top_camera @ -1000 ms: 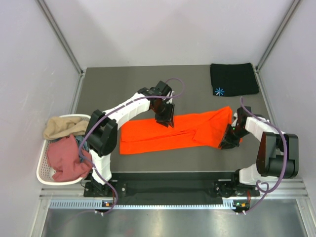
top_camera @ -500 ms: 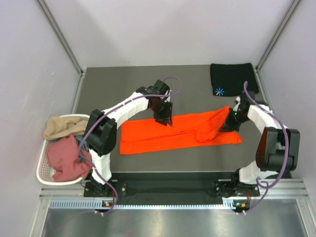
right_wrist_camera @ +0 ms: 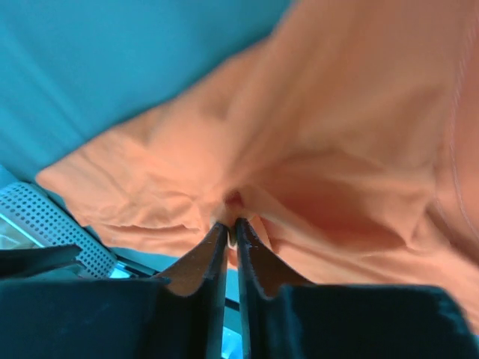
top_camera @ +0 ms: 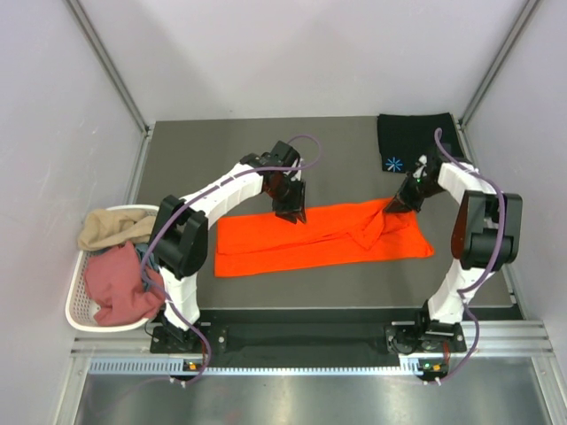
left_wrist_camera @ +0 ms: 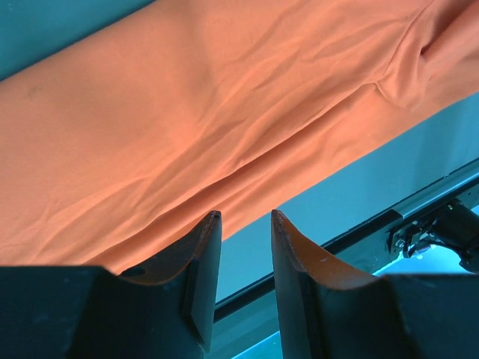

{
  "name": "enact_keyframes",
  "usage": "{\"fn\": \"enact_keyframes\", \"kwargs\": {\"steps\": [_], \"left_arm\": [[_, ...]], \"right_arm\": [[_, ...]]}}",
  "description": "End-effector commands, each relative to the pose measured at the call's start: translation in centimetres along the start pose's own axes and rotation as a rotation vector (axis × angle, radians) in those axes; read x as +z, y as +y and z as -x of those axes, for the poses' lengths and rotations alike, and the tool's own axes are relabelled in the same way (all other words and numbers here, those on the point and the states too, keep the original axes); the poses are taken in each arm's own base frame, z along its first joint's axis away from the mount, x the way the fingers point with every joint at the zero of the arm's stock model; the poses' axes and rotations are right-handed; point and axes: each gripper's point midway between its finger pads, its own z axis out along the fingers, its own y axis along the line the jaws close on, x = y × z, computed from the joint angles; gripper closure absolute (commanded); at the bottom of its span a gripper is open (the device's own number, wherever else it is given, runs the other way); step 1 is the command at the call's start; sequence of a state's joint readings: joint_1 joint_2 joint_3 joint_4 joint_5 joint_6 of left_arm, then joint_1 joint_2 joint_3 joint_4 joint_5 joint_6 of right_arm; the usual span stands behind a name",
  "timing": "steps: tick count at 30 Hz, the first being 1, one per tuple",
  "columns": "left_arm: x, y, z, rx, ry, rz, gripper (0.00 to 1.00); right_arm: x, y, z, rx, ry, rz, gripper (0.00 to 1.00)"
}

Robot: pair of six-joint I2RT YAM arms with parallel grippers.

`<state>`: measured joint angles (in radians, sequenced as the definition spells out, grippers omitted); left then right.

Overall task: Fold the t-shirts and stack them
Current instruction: Fold the tshirt

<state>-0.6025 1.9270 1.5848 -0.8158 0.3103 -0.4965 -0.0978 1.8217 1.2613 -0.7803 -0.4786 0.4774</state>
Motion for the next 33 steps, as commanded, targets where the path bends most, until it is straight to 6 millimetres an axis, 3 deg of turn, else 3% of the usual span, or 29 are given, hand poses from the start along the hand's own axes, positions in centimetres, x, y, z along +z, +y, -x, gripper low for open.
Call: {"fn": "enact_keyframes", "kwargs": {"steps": [1, 2, 3, 6, 9, 12, 13, 19, 22, 33], "left_arm": [[-1.1, -1.0, 0.9, 0.019, -0.028, -0.039, 0.62], [-0.9, -1.0, 0.8, 0.018, -0.022, -0.041, 0.62], [-1.0, -1.1, 0.8, 0.016, -0.021, -0.043, 0.62], [-1.0, -1.2, 0.7, 0.017, -0.015, -0.047, 0.62], [-1.0, -1.0, 0.5, 0.018, -0.012, -0.044, 0.62], [-0.9, -1.1, 0.3, 0.02, -0.005, -0.054, 0.62], [-0.9, -1.1, 0.3, 0.017, -0.006, -0.056, 0.62], [-1.0, -1.4, -0.3, 0.003, 0.005, -0.08, 0.62], [-1.2, -1.3, -0.8, -0.002, 0.01, -0.08, 0.62], [-2.4, -0.7, -2.0, -0.022, -0.011, -0.062, 0.62]], "right_arm": [[-0.1, 2.7, 2.1, -0.011, -0.032, 0.073, 0.88], [0.3, 2.4, 2.1, -0.006, -0.015, 0.064, 0.8], [0.3, 2.4, 2.2, -0.012, -0.012, 0.062, 0.78], [-1.1, 1.8, 2.3, -0.073, -0.043, -0.004, 0.66], [-2.8, 1.5, 0.6, -0.169, -0.054, -0.041, 0.55], [-2.7, 1.1, -2.4, -0.241, -0.024, -0.034, 0.54], [-2.0, 0.2, -4.0, -0.24, 0.011, -0.042, 0.54], [0.7, 0.2, -7.8, -0.245, 0.053, 0.05, 0.64], [1.7, 0.4, -8.4, -0.233, 0.058, 0.065, 0.69], [3.7, -0.6, -8.9, -0.2, 0.085, 0.046, 0.67]]}}
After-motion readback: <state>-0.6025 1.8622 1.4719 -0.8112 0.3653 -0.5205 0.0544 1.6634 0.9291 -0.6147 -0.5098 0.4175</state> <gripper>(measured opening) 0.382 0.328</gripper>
